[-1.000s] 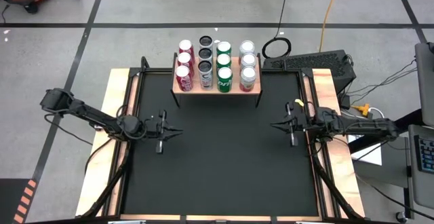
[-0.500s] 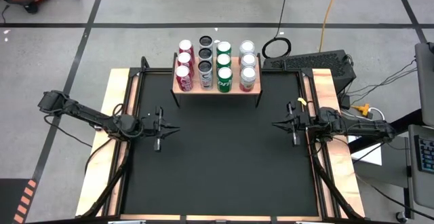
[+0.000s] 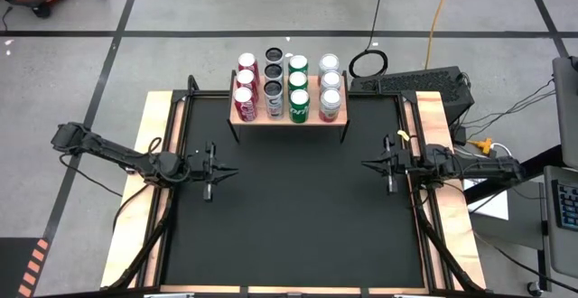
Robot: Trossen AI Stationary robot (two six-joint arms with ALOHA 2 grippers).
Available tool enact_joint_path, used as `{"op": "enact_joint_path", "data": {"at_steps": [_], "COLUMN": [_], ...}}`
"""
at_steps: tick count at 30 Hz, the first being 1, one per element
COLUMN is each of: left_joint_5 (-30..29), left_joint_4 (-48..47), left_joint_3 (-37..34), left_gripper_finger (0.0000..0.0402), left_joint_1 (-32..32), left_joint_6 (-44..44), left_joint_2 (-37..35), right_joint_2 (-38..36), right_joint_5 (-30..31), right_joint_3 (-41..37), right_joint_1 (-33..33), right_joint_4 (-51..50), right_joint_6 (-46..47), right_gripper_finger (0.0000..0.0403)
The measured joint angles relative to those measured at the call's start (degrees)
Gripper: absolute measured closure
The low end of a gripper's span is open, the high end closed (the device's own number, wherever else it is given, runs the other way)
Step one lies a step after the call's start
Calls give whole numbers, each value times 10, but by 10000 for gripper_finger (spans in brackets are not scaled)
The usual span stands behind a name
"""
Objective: Place canned beverage on shelf
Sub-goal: Return to Home Position
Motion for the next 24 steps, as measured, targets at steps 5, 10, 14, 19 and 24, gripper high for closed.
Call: {"op": "enact_joint_path", "data": {"at_steps": [5, 10, 14, 19, 24], "left_joint_5": [0, 1, 2, 2, 2], "left_joint_4": [-40, -89, -129, -167, -222], "left_joint_3": [0, 0, 0, 0, 0], "left_gripper_finger": [362, 362, 362, 362, 362], "left_joint_1": [0, 0, 0, 0, 1], "left_joint_6": [0, -10, -8, 14, 15], "left_joint_2": [-27, -72, -113, -169, -227], "right_joint_2": [0, 0, 0, 0, 0], "right_joint_5": [-2, -2, -2, -27, -45], "right_joint_3": [0, 0, 0, 0, 0], "right_joint_1": [17, 27, 27, 27, 27], "right_joint_4": [2, 2, 0, -3, -2], "right_joint_6": [-9, -13, -10, -14, -13], "right_gripper_finger": [403, 403, 403, 403, 403]}}
